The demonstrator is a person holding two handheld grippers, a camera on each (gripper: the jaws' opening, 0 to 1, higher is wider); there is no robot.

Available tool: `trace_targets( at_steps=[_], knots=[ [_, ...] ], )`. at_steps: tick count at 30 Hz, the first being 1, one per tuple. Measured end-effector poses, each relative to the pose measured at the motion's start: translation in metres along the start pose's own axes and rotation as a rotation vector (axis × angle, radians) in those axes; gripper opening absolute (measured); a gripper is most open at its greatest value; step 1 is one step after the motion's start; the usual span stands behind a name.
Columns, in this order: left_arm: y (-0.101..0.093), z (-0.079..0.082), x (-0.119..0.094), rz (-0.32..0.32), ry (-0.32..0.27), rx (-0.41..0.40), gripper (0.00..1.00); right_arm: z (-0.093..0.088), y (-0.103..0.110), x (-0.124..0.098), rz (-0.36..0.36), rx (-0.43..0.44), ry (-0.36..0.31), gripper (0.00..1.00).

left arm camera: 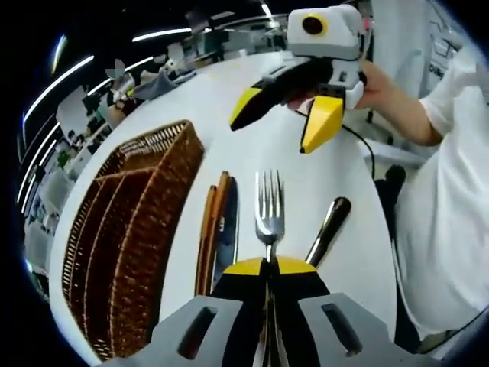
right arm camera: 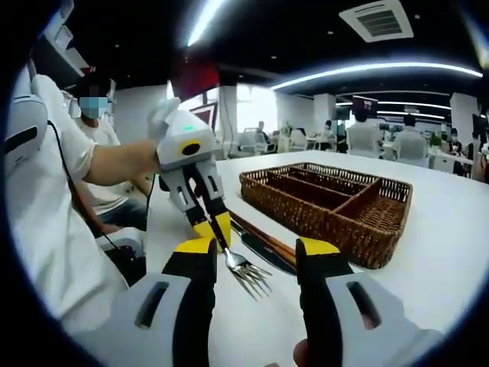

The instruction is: Arrange the knives, forks, and spoons in their matching storage slots by inserting each utensil handle-first until every utensil is classified and aligned in the correct compartment

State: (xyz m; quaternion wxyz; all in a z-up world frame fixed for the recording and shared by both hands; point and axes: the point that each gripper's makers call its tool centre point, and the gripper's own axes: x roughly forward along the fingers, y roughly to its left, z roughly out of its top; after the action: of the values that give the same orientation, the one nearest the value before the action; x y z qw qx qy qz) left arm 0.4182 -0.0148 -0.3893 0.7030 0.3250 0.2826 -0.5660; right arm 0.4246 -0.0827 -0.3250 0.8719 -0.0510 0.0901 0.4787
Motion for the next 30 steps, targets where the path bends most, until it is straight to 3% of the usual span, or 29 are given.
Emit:
trace_targets(
  at_steps=[20,30],
  knots=[
    [0.007,-0.010,-0.016,-0.008,0.114,0.050,0.01,-0.003,0.004,-0.001,-0.002,-0.002,0.002,0.43],
    [0.020,-0.011,-0.034,0.023,0.156,0.078,0.01,-0.003,0.005,-0.004,-0.006,0.004,-0.004,0.43]
  ],
)
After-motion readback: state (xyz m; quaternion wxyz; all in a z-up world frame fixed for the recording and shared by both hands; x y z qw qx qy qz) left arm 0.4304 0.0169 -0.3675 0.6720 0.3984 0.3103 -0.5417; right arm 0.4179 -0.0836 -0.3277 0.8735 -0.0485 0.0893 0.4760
